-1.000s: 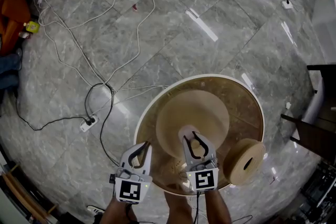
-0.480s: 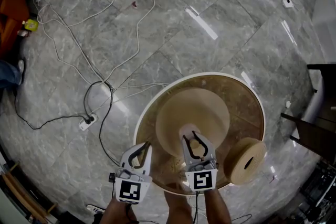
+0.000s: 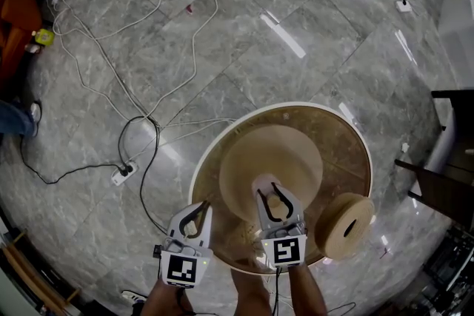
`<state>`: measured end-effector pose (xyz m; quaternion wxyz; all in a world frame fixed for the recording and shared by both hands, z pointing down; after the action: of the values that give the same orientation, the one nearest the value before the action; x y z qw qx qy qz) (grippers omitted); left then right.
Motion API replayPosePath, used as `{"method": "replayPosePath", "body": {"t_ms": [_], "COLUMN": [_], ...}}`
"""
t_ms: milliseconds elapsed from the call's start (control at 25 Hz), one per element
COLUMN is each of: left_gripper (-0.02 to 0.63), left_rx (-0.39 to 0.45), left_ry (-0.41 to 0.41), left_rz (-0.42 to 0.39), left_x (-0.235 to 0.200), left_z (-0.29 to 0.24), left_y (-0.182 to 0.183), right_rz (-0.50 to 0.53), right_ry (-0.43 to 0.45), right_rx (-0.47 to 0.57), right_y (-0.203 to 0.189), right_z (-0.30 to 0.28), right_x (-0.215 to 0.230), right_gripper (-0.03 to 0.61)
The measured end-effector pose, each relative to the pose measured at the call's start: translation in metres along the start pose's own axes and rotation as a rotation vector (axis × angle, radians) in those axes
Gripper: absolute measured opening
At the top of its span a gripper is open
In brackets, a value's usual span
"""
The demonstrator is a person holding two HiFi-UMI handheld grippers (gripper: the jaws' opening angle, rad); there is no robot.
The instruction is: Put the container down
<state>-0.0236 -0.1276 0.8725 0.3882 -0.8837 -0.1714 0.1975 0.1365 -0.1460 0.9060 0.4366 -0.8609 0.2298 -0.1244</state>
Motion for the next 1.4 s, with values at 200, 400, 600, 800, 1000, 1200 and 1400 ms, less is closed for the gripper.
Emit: {"method": "replayPosePath", "body": {"t_ms": [200,400,600,800,1000,1200,1400], "left_gripper": [0.029,0.029,0.029,0.029,0.029,0.029,0.029], "left_rx": [0.015,0.027,0.052,0.089,0.128,0.171,0.215], "left_ry": [-0.005,-0.009,-0.011,-0.030,-0.050,-0.062,-0.092], "left_rz": [-0.004,-0.014,-0.040,-0.112,-0.146,-0.177,-0.254], "left_x": [0.004,0.009,0.011,0.022,0.037,0.055,0.071], "left_z": [0.004,0.012,0.023,0.039,0.058,0.088,0.121], "left_y": [0.006,0.017,0.036,0.066,0.108,0.158,0.201], "right_rz": [-0.061,-0.066,-0.069,-0.077,-0.077,-0.087,-0.106], "right_ry": [-0.002,-0.017,-0.018,-0.028,-0.046,-0.083,-0.137], "right_rx": [0.035,0.046,0.055,0.093,0.130,0.158,0.184], "right_y": [0.006,0.019,0.036,0.064,0.103,0.144,0.187], "right_z": [0.004,0.013,0.025,0.047,0.077,0.116,0.160], "right_x": [0.006,0.008,0.006,0.008,0.011,0.018,0.021], "right_gripper": [0.229,0.247,0.247,0.247,0.245,0.244,0.209]}}
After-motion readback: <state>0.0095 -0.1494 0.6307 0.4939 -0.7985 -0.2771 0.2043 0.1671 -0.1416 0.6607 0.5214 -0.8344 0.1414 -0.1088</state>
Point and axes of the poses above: the fingertips, and each gripper's own axes: z backward along the fingers, x to its right, y out of its top, the point moved 4 cm from there along z, backward along the fingers
